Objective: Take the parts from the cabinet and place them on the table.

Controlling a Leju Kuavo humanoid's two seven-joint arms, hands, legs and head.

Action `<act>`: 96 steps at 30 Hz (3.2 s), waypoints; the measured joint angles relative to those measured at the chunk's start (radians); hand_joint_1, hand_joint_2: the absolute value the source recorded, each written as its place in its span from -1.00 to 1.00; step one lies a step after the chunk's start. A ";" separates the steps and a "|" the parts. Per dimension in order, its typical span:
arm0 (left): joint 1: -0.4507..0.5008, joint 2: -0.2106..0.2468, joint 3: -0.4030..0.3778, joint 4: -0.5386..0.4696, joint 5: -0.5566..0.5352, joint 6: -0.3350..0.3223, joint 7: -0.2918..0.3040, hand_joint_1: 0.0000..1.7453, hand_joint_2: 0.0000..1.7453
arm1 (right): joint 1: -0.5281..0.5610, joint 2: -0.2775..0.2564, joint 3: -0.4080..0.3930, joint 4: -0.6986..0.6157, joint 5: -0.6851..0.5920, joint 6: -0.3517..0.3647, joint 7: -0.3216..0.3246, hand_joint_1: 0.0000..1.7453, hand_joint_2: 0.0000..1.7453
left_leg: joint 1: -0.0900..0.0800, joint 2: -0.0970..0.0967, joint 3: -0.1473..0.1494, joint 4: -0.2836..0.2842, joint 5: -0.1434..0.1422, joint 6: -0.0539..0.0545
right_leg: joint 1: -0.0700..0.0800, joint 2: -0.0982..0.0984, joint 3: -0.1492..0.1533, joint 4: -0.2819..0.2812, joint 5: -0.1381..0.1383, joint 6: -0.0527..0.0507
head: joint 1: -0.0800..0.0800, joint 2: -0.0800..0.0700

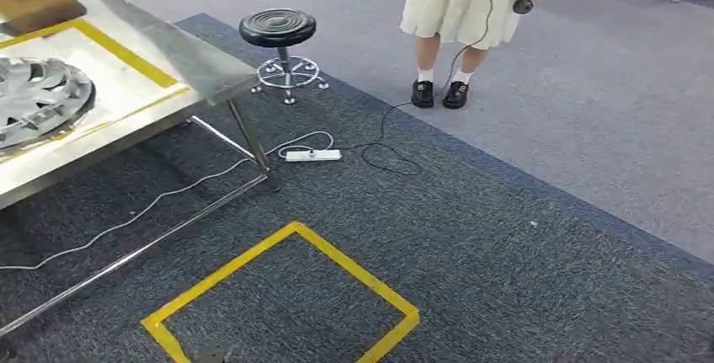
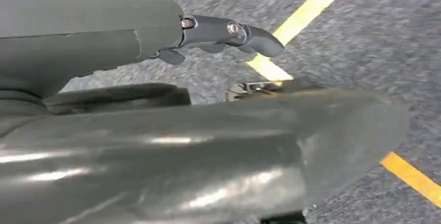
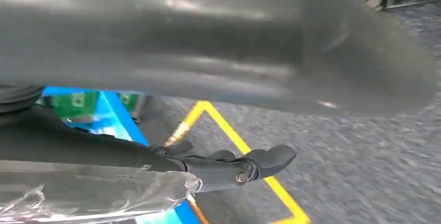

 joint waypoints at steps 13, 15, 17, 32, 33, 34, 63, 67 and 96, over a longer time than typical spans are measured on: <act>0.003 -0.001 0.000 0.000 -0.004 0.000 -0.004 -1.00 -1.00 | 0.009 0.001 0.000 0.000 0.006 0.021 -0.002 -1.00 -1.00 | 0.013 -0.104 -0.017 -0.032 0.060 0.018 | -0.010 0.155 -0.027 -0.006 0.015 0.041 | -0.004 0.000; 0.000 -0.002 0.000 0.000 -0.004 0.000 -0.006 -1.00 -1.00 | 0.011 0.001 0.000 0.000 0.006 0.021 0.000 -1.00 -1.00 | 0.017 -0.080 -0.017 -0.038 0.065 0.034 | -0.004 0.086 -0.039 0.029 -0.009 0.046 | 0.005 0.000; 0.004 -0.002 0.000 0.000 -0.004 0.000 -0.006 -1.00 -1.00 | 0.004 0.001 0.000 0.000 0.008 0.021 0.001 -1.00 -1.00 | 0.010 -0.050 -0.016 -0.038 0.063 0.041 | -0.003 0.028 -0.112 0.184 -0.097 0.051 | 0.014 0.000; 0.003 -0.004 0.000 0.000 -0.005 0.001 -0.006 -1.00 -1.00 | 0.000 0.001 -0.015 0.000 0.012 0.021 0.001 -1.00 -1.00 | 0.002 -0.030 -0.053 0.104 -0.053 -0.006 | 0.000 0.011 -0.003 0.001 0.001 -0.006 | 0.006 0.000; 0.005 -0.003 0.000 0.000 -0.005 0.001 -0.006 -1.00 -1.00 | 0.000 0.002 -0.016 0.000 0.012 0.021 0.001 -1.00 -1.00 | 0.002 -0.036 -0.095 0.188 -0.088 -0.007 | 0.000 0.025 -0.004 0.001 0.002 -0.007 | 0.005 0.000; 0.007 -0.002 0.000 0.000 -0.005 0.001 -0.006 -1.00 -1.00 | 0.001 0.002 -0.016 0.000 0.012 0.021 0.001 -1.00 -1.00 | 0.002 -0.037 -0.128 0.250 -0.103 -0.007 | 0.000 0.039 -0.005 0.001 0.002 -0.008 | 0.005 0.000; 0.002 -0.003 0.000 0.000 -0.008 0.001 -0.006 -1.00 -1.00 | 0.000 0.002 -0.027 0.000 0.016 0.026 0.016 -1.00 -1.00 | 0.003 -0.035 -0.065 0.141 -0.075 -0.002 | 0.001 0.023 -0.006 0.000 0.005 -0.007 | 0.003 0.000; 0.006 0.000 0.000 0.000 -0.008 0.001 -0.006 -1.00 -1.00 | 0.002 0.002 -0.029 0.000 0.016 0.026 0.016 -1.00 -1.00 | 0.005 -0.040 -0.122 0.214 -0.043 -0.002 | 0.000 0.076 -0.005 0.000 0.005 -0.006 | 0.003 0.000; 0.007 0.003 0.000 0.000 -0.010 0.004 -0.006 -1.00 -1.00 | 0.000 0.008 -0.052 0.000 0.014 0.035 0.013 -1.00 -1.00 | 0.004 -0.039 -0.148 0.277 -0.097 0.001 | 0.000 0.051 -0.011 0.016 -0.005 -0.011 | -0.002 0.000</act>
